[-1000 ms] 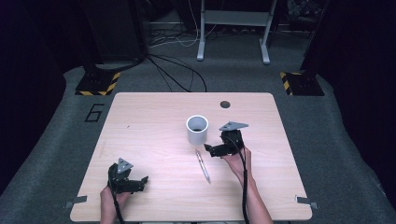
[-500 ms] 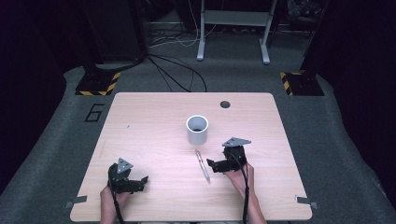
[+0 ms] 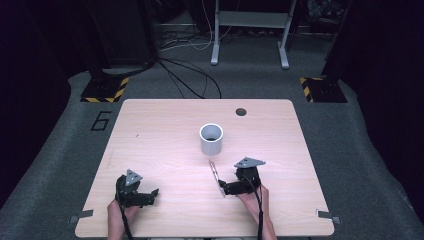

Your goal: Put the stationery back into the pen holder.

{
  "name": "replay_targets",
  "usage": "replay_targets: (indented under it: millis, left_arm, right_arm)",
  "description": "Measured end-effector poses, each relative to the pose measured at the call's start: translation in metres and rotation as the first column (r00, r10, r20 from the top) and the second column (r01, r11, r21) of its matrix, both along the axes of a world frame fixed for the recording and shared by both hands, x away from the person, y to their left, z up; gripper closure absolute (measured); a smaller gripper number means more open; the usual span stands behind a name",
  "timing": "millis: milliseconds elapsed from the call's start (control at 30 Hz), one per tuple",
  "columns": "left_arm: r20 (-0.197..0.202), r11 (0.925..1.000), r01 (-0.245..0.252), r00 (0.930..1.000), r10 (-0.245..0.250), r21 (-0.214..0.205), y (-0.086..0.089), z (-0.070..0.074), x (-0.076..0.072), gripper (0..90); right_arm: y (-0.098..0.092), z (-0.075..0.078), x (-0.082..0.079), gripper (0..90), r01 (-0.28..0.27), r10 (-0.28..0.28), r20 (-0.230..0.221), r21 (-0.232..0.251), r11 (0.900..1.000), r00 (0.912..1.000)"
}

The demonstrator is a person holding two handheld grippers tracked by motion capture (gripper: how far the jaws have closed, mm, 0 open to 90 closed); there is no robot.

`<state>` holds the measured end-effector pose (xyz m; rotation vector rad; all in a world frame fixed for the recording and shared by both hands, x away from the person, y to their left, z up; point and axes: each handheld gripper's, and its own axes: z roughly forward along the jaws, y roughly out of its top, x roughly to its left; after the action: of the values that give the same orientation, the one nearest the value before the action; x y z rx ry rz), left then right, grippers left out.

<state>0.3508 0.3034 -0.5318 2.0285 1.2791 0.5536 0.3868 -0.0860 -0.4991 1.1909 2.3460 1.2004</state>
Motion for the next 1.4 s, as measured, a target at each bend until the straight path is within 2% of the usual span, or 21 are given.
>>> replay_targets:
  millis: [200,400,500,567,667,700,900,1033,1133,1200,1267,1400]
  left_arm:
    - [0.000,1.0000,0.001,1.0000,-0.001,0.000,0.000,0.000,0.000,1.9]
    - [0.000,1.0000,0.001,1.0000,-0.001,0.000,0.000,0.000,0.000,1.9]
    - [0.000,1.0000,0.002,1.0000,-0.002,0.000,0.000,0.000,0.000,1.9]
    - [0.000,1.0000,0.001,1.0000,-0.001,-0.001,0.000,0.000,0.000,1.9]
    - [0.000,1.0000,0.001,1.0000,-0.001,-0.001,0.000,0.000,0.000,1.9]
    - [0.000,1.0000,0.001,1.0000,-0.001,-0.001,0.000,0.000,0.000,1.9]
    - [0.001,1.0000,0.001,1.0000,-0.001,-0.001,0.000,0.000,0.000,2.0]
    - [0.001,1.0000,0.000,1.0000,0.000,-0.001,0.000,0.000,0.000,2.1]
    - [0.001,1.0000,0.000,1.0000,0.000,-0.001,0.000,0.000,0.000,2.1]
    - [0.002,1.0000,0.001,1.0000,-0.001,-0.001,0.000,0.000,0.000,2.1]
    - [0.001,1.0000,0.001,1.0000,-0.001,0.000,0.000,0.000,0.000,2.1]
    - [0.002,1.0000,0.001,1.0000,-0.001,-0.001,0.000,0.000,0.000,2.1]
  right_arm:
    - [0.010,-0.010,-0.008,15.0,-0.010,0.010,0.002,-0.014,0.9999,0.9999]
    - [0.019,-0.019,-0.016,37.4,-0.009,0.008,-0.011,-0.051,0.9987,0.9999]
    - [0.021,-0.020,-0.020,49.6,0.015,-0.015,0.007,-0.058,0.9982,0.9999]
    - [0.021,-0.021,-0.021,51.9,0.012,-0.012,0.010,-0.051,0.9986,0.9999]
    - [0.024,-0.022,-0.023,54.0,0.009,-0.008,0.017,-0.064,0.9979,0.9998]
    - [0.025,-0.023,-0.023,57.1,-0.004,0.006,0.027,-0.079,0.9969,0.9996]
    - [0.026,-0.024,-0.025,61.8,0.007,-0.006,0.019,-0.074,0.9972,0.9998]
    - [0.026,-0.025,-0.028,68.4,0.021,-0.018,0.039,-0.084,0.9962,0.9991]
    - [0.025,-0.026,-0.031,71.4,0.028,-0.025,0.044,-0.070,0.9971,0.9987]
    - [0.023,-0.027,-0.031,74.8,0.013,-0.009,0.052,-0.071,0.9974,0.9986]
    - [0.022,-0.027,-0.032,78.8,0.014,-0.013,0.034,-0.053,0.9985,0.9993]
    - [0.023,-0.027,-0.034,80.6,0.001,0.002,0.036,-0.063,0.9980,0.9994]
